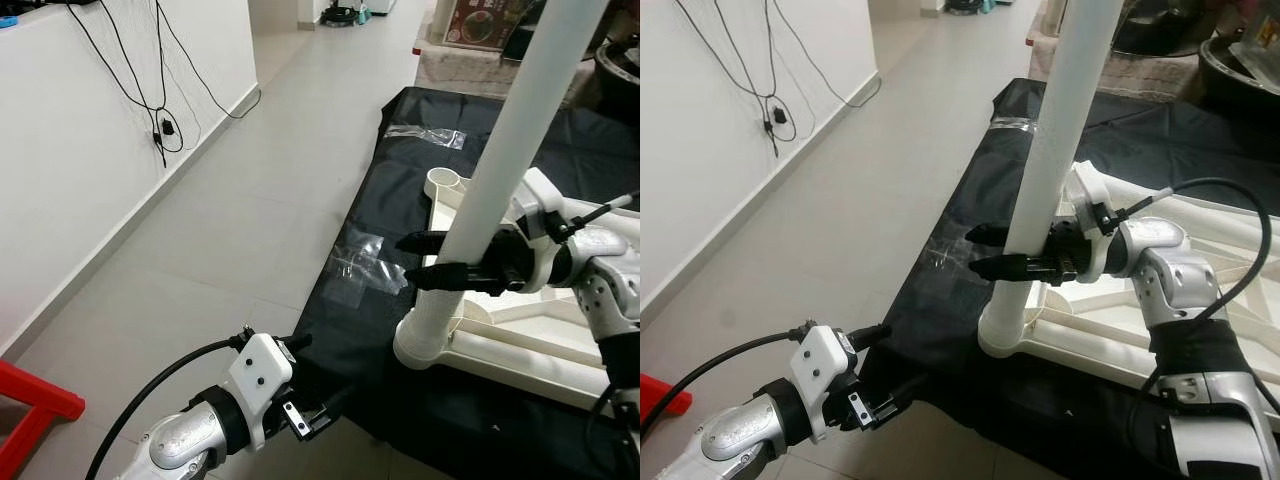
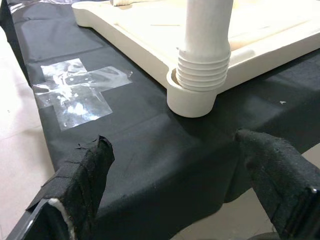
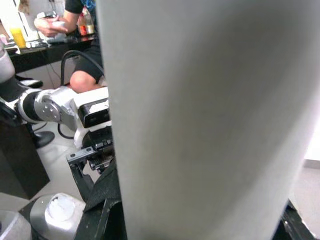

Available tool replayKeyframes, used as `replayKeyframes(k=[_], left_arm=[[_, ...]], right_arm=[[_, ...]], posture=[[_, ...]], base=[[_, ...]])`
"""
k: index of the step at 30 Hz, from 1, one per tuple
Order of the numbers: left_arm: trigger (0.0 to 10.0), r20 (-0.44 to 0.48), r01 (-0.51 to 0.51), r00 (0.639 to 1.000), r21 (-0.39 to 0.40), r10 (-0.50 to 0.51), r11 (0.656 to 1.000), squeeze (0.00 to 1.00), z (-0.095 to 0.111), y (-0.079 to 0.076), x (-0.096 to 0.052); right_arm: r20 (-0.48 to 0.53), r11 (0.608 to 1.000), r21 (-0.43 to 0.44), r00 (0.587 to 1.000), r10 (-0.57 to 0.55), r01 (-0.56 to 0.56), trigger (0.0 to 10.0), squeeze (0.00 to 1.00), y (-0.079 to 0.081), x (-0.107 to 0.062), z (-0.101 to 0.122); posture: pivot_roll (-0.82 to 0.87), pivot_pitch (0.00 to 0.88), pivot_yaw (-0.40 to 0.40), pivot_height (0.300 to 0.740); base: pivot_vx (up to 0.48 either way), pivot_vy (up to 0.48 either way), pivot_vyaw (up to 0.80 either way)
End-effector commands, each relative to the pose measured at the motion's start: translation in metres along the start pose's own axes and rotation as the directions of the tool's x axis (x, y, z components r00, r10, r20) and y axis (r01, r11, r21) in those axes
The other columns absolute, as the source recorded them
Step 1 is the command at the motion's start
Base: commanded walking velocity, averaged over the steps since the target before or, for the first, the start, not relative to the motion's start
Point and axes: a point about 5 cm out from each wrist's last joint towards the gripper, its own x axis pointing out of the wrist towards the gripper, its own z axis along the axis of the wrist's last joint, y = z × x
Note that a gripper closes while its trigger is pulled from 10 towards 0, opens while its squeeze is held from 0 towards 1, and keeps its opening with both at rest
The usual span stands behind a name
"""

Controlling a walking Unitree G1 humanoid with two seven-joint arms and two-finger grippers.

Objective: Building children table

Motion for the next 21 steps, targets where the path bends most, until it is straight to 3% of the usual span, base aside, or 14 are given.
replayKeyframes(k=[1,21], left_arm=[[10.0,-0.001,0.011,1.000,0.003,-0.011,1.000,0.00,0.001,-0.003,-0.001],[10.0,-0.001,0.013,1.000,0.010,-0.013,1.000,0.00,0.001,-0.003,-0.002]], right_arm=[[-0.035,0.998,0.052,0.999,0.021,-0.020,10.0,0.00,0.004,0.002,-0.013],[-0.075,0.998,0.026,0.996,-0.049,0.051,10.0,0.00,-0.004,0.003,-0.023]], posture=[[0.11,0.190,0.000,0.740],[0.12,0.188,-0.007,0.740]], base=[[0.000,0.000,0.00],[0.000,0.000,0.00]])
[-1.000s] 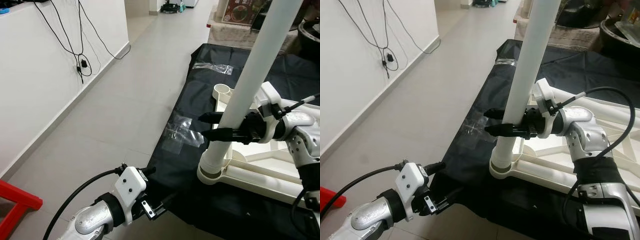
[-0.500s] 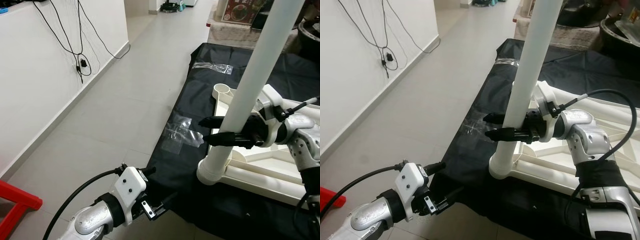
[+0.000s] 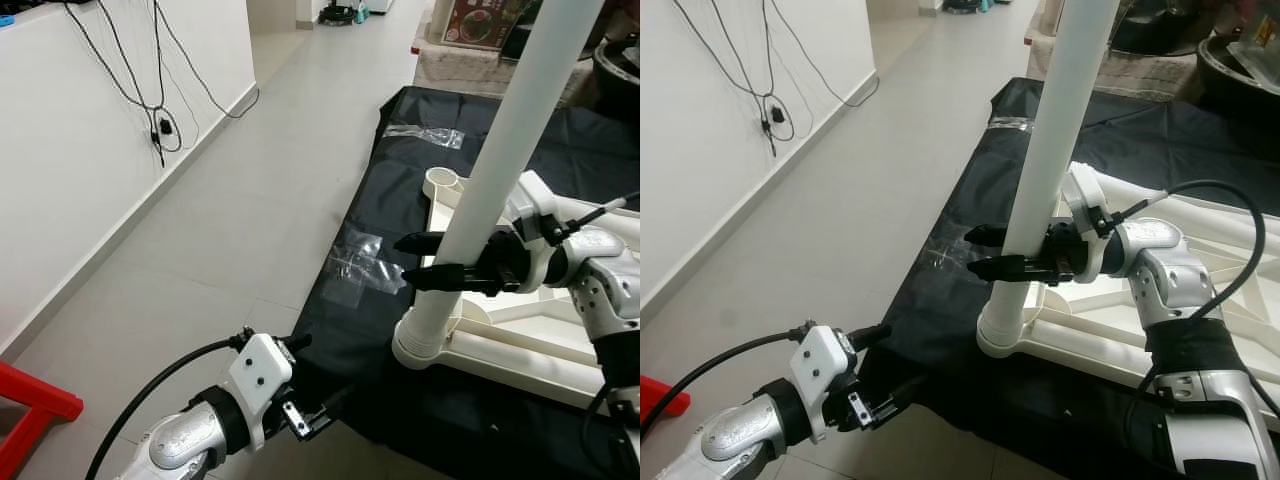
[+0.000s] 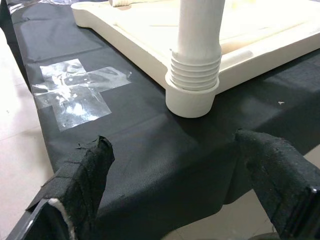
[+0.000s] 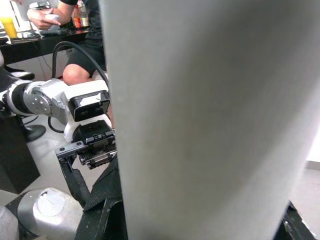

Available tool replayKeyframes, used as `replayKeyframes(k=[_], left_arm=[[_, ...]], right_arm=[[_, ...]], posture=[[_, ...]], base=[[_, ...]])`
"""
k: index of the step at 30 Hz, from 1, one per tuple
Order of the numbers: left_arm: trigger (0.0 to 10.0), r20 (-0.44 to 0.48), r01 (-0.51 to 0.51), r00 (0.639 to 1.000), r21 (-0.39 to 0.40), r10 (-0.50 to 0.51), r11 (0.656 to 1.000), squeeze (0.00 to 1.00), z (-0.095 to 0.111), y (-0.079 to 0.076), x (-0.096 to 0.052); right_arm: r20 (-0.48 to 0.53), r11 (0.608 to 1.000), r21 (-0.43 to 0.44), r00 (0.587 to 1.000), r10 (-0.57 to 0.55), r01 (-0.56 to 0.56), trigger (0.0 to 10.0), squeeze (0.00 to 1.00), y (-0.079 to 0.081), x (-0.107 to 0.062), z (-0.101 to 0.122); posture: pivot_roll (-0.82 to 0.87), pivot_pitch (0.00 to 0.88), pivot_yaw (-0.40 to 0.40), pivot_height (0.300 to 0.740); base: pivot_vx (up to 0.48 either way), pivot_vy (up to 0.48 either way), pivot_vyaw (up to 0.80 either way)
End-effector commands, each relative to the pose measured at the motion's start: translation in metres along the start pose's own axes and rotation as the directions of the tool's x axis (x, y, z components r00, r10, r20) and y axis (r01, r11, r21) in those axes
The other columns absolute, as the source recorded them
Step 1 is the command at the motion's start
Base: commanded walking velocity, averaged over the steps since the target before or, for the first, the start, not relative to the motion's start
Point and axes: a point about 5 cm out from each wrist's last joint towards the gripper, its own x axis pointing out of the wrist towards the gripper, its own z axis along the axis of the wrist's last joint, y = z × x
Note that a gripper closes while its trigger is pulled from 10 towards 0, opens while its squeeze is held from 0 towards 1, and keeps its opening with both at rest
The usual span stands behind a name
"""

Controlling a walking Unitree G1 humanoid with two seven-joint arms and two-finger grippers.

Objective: Building children table

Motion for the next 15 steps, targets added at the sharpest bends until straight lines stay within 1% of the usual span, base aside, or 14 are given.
replayKeyframes(k=[1,2,4,7,9,10,12,15], left_arm=[[10.0,-0.001,0.013,1.000,0.010,-0.013,1.000,0.00,0.001,-0.003,-0.002],[10.0,-0.001,0.013,1.000,0.010,-0.013,1.000,0.00,0.001,-0.003,-0.002],[10.0,0.000,0.013,1.000,0.008,-0.013,1.000,0.00,0.001,-0.003,-0.001],[10.0,0.000,0.013,1.000,0.008,-0.013,1.000,0.00,0.001,-0.003,-0.001],[10.0,0.002,0.012,1.000,0.008,-0.012,1.000,0.00,0.001,-0.004,-0.001],[10.0,0.002,0.012,1.000,0.008,-0.012,1.000,0.00,0.001,-0.004,-0.001],[10.0,0.005,0.012,1.000,0.008,-0.012,1.000,0.00,0.001,-0.004,0.000],[10.0,0.006,0.014,1.000,0.008,-0.015,1.000,0.00,0.001,-0.004,0.000]], right_arm=[[-0.060,0.998,0.066,0.998,-0.018,0.022,10.0,0.00,0.002,0.002,-0.021],[-0.060,0.998,0.066,0.998,-0.018,0.022,10.0,0.00,0.002,0.002,-0.021],[-0.058,0.997,0.049,0.997,-0.057,0.060,10.0,0.00,0.000,0.004,-0.024],[-0.058,0.997,0.049,0.997,-0.057,0.060,10.0,0.00,0.000,0.004,-0.024],[-0.061,0.992,0.033,0.991,-0.122,0.124,10.0,0.00,-0.001,0.008,-0.029],[-0.061,0.992,0.033,0.991,-0.122,0.124,10.0,0.00,-0.001,0.008,-0.029],[-0.035,0.984,0.030,0.984,-0.176,0.177,10.0,0.00,0.000,0.013,-0.032],[-0.037,0.982,0.043,0.982,-0.183,0.184,10.0,0.00,0.003,0.016,-0.037]], posture=[[0.12,0.184,-0.005,0.740],[0.12,0.184,-0.005,0.740],[0.12,0.183,-0.006,0.740],[0.12,0.183,-0.006,0.740],[0.12,0.177,-0.007,0.740],[0.12,0.177,-0.007,0.740],[0.11,0.170,-0.005,0.740],[0.11,0.170,-0.005,0.740]], base=[[0.000,0.000,0.00],[0.000,0.000,0.00],[0.000,0.000,0.00],[0.000,0.000,0.00],[0.000,0.000,0.00],[0.000,0.000,0.00],[0.000,0.000,0.00],[0.000,0.000,0.00]])
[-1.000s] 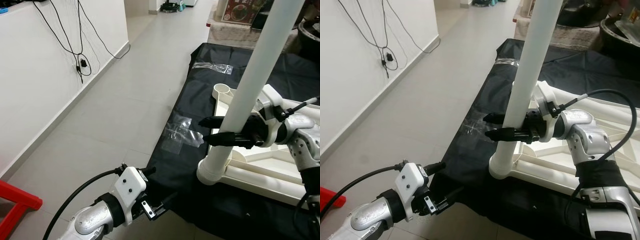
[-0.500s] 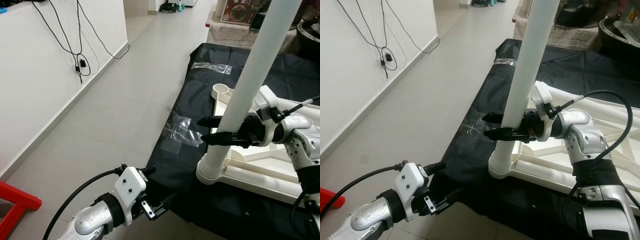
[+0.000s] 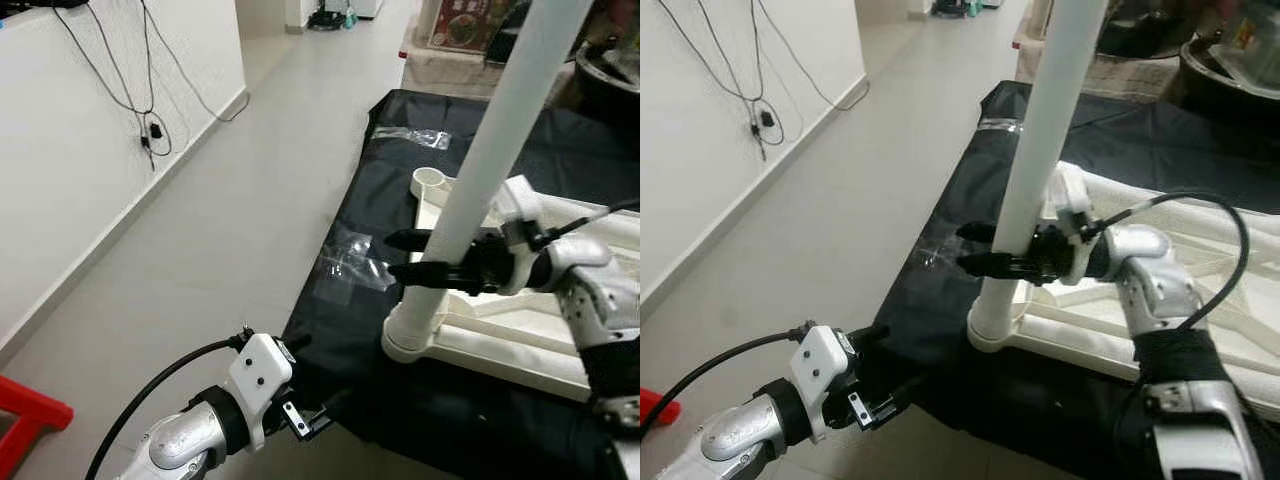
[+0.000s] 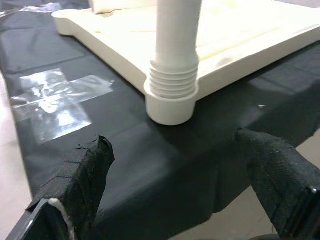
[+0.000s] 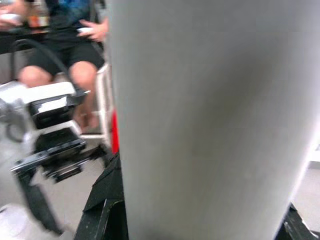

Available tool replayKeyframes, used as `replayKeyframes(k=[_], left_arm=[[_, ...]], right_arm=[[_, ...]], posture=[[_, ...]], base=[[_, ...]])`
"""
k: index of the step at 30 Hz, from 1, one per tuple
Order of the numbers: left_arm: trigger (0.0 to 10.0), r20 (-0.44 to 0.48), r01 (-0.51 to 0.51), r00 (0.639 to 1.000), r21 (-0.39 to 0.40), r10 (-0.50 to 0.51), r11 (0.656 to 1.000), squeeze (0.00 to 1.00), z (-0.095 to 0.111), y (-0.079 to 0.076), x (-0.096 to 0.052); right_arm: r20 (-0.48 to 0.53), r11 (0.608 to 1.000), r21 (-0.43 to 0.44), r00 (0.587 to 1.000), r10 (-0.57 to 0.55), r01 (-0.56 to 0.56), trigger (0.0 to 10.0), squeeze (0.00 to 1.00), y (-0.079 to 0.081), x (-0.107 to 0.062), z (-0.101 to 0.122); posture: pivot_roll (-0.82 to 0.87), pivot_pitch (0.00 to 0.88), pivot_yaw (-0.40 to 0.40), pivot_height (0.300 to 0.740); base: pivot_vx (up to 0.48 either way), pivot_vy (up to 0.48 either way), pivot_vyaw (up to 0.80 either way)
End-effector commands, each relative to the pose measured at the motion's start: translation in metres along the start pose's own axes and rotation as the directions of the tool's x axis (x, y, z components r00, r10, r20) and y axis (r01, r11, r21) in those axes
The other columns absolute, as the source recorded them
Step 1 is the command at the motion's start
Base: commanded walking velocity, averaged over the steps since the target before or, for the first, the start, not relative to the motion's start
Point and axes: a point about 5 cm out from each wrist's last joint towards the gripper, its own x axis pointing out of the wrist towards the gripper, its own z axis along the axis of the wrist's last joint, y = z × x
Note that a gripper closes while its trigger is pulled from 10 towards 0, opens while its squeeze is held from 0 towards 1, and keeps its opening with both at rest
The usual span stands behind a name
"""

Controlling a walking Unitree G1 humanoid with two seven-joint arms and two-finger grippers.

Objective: Building children table

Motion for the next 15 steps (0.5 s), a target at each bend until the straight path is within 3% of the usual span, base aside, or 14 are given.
replayKeyframes(k=[1,5,7,11,14,15], left_arm=[[10.0,0.005,0.013,1.000,0.008,-0.013,1.000,0.00,0.001,-0.003,0.000],[10.0,0.006,0.014,1.000,0.010,-0.014,1.000,0.00,0.001,-0.003,0.000],[10.0,0.006,0.014,1.000,0.011,-0.014,1.000,0.00,0.001,-0.003,0.000],[10.0,0.006,0.014,1.000,0.011,-0.014,1.000,0.00,0.001,-0.003,0.000],[10.0,0.007,0.015,1.000,0.012,-0.015,1.000,0.00,0.001,-0.003,0.000],[10.0,0.007,0.016,1.000,0.014,-0.016,1.000,0.00,0.001,-0.002,0.001]], right_arm=[[-0.074,0.997,0.070,0.997,-0.039,0.044,10.0,0.00,0.004,-0.001,-0.026],[-0.089,0.994,0.083,0.994,-0.059,0.066,10.0,0.00,0.005,0.003,-0.030],[-0.107,0.986,0.085,0.985,-0.138,0.147,10.0,0.00,0.001,0.011,-0.034],[-0.107,0.986,0.085,0.985,-0.138,0.147,10.0,0.00,0.001,0.011,-0.034],[-0.122,0.972,0.082,0.970,-0.211,0.222,10.0,0.00,-0.003,0.017,-0.036],[-0.135,0.934,0.079,0.932,-0.337,0.349,10.0,0.00,-0.010,0.027,-0.039]], posture=[[0.11,0.170,-0.005,0.740],[0.11,0.167,-0.005,0.740],[0.11,0.166,-0.005,0.740],[0.11,0.166,-0.005,0.740],[0.11,0.168,-0.002,0.740],[0.11,0.172,-0.004,0.740]], base=[[0.000,0.000,0.00],[0.000,0.000,0.00],[0.000,0.000,0.00],[0.000,0.000,0.00],[0.000,0.000,0.00],[0.000,0.000,0.00]])
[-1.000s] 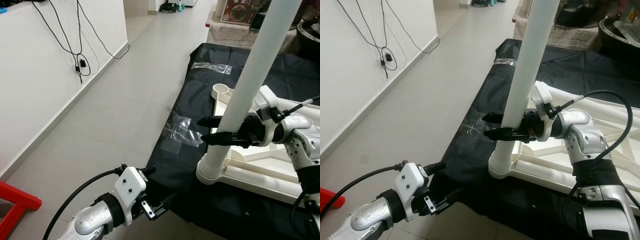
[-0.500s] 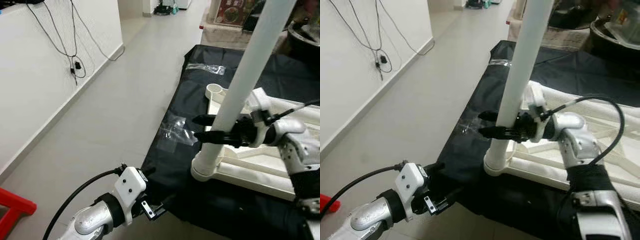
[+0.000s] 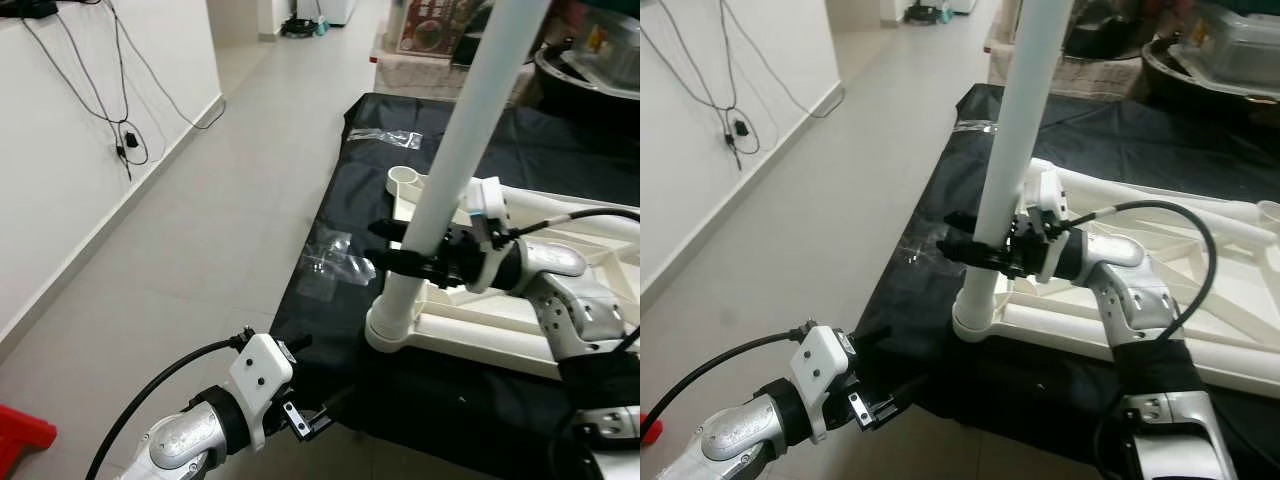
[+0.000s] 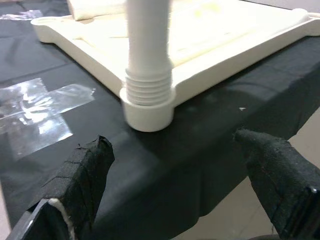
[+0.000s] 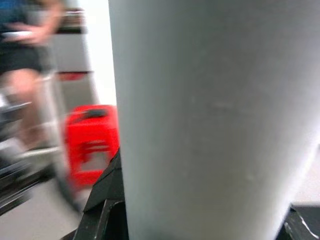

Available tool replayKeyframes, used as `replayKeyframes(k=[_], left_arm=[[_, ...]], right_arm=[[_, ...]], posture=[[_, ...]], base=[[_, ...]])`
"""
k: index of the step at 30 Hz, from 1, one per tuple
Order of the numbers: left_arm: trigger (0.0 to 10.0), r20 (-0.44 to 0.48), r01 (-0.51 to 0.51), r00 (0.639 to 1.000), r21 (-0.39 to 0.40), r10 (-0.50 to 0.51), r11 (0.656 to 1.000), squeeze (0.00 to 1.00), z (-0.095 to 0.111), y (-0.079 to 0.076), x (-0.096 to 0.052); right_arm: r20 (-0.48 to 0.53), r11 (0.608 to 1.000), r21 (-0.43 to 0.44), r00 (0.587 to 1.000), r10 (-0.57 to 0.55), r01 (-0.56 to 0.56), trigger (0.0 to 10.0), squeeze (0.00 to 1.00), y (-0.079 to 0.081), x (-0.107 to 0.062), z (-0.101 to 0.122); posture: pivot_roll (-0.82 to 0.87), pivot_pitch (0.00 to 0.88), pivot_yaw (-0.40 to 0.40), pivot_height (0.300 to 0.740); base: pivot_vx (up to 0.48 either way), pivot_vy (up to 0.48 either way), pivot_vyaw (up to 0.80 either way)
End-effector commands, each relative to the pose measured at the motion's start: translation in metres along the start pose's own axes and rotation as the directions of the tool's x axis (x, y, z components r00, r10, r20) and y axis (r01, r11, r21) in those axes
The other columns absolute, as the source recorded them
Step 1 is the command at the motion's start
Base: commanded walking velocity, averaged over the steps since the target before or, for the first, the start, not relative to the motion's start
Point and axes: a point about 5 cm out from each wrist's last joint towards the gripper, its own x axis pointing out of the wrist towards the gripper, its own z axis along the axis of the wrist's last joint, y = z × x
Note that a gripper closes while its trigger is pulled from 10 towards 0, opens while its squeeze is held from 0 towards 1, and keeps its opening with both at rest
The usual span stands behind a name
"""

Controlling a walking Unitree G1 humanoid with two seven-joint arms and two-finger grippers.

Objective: Building children table

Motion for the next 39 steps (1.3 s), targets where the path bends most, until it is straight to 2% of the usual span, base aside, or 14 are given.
replayKeyframes(k=[1,13,16,18,20,22,24,25,26,27,28,31,33,39], left_arm=[[10.0,0.007,0.016,1.000,0.012,-0.016,1.000,0.00,0.001,-0.002,0.001],[10.0,0.005,0.010,1.000,0.017,-0.010,1.000,0.00,0.001,0.000,0.001],[10.0,0.008,0.009,1.000,0.016,-0.010,1.000,0.00,0.001,0.000,0.002],[10.0,0.008,0.009,1.000,0.016,-0.010,1.000,0.00,0.001,0.000,0.002],[10.0,0.010,0.009,1.000,0.017,-0.009,1.000,0.00,0.002,0.000,0.002],[10.0,0.010,0.009,1.000,0.017,-0.009,1.000,0.00,0.002,0.000,0.002],[10.0,0.009,0.009,1.000,0.017,-0.009,1.000,0.00,0.002,0.001,0.002],[10.0,0.009,0.008,1.000,0.017,-0.008,1.000,0.00,0.001,0.001,0.002],[10.0,0.009,0.008,1.000,0.017,-0.008,1.000,0.00,0.001,0.001,0.002],[10.0,0.008,0.007,1.000,0.017,-0.007,1.000,0.00,0.001,0.001,0.002],[10.0,0.008,0.007,1.000,0.017,-0.007,1.000,0.00,0.001,0.001,0.002],[10.0,0.008,0.008,1.000,0.017,-0.009,1.000,0.00,0.001,0.002,0.003],[10.0,0.008,0.008,1.000,0.017,-0.009,1.000,0.00,0.001,0.002,0.003],[10.0,0.007,0.008,1.000,0.022,-0.008,1.000,0.00,0.001,0.003,0.003]], right_arm=[[-0.135,0.986,0.061,0.980,-0.149,0.158,10.0,0.00,-0.003,0.001,-0.031],[-0.153,0.886,0.070,0.883,-0.444,0.458,10.0,0.00,-0.012,0.015,-0.036],[-0.239,0.694,0.041,0.681,-0.692,0.719,10.0,0.00,-0.021,0.017,-0.045],[-0.239,0.694,0.041,0.681,-0.692,0.719,10.0,0.00,-0.021,0.017,-0.045],[-0.240,0.496,-0.009,0.479,-0.844,0.868,10.0,0.00,-0.024,0.016,-0.045],[-0.240,0.496,-0.009,0.479,-0.844,0.868,10.0,0.00,-0.024,0.016,-0.045],[-0.248,0.416,-0.052,0.391,-0.886,0.908,10.0,0.00,-0.022,0.018,-0.046],[-0.245,0.319,-0.094,0.288,-0.926,0.943,10.0,0.00,-0.019,0.020,-0.045],[-0.245,0.319,-0.094,0.288,-0.926,0.943,10.0,0.00,-0.019,0.020,-0.045],[-0.227,0.212,-0.097,0.186,-0.956,0.972,10.0,0.00,-0.015,0.022,-0.044],[-0.227,0.212,-0.097,0.186,-0.956,0.972,10.0,0.00,-0.015,0.022,-0.044],[-0.183,0.007,-0.056,-0.003,-0.983,0.998,10.0,0.00,-0.009,0.028,-0.037],[-0.183,0.007,-0.056,-0.003,-0.983,0.998,10.0,0.00,-0.009,0.028,-0.037],[-0.170,-0.318,0.006,-0.312,-0.935,0.948,10.0,0.00,-0.005,0.042,-0.025]], posture=[[0.11,0.172,-0.004,0.740],[0.11,0.179,-0.008,0.740],[0.10,0.182,-0.010,0.740],[0.10,0.182,-0.010,0.740],[0.11,0.187,-0.011,0.740],[0.11,0.187,-0.011,0.740],[0.11,0.187,-0.010,0.740],[0.11,0.187,-0.010,0.740],[0.11,0.187,-0.010,0.740],[0.11,0.189,-0.012,0.740],[0.11,0.189,-0.012,0.740],[0.10,0.191,-0.010,0.740],[0.10,0.191,-0.010,0.740],[0.11,0.188,-0.011,0.740]], base=[[0.000,0.000,0.00],[0.000,0.000,0.00],[0.000,0.000,0.00],[0.000,0.000,0.00],[0.000,0.000,0.00],[0.000,0.000,0.00],[0.000,0.000,0.00],[0.000,0.000,0.00],[0.000,0.000,0.00],[0.000,0.000,0.00],[0.000,0.000,0.00],[0.000,0.000,0.00],[0.000,0.000,0.00],[0.000,0.000,0.00]])
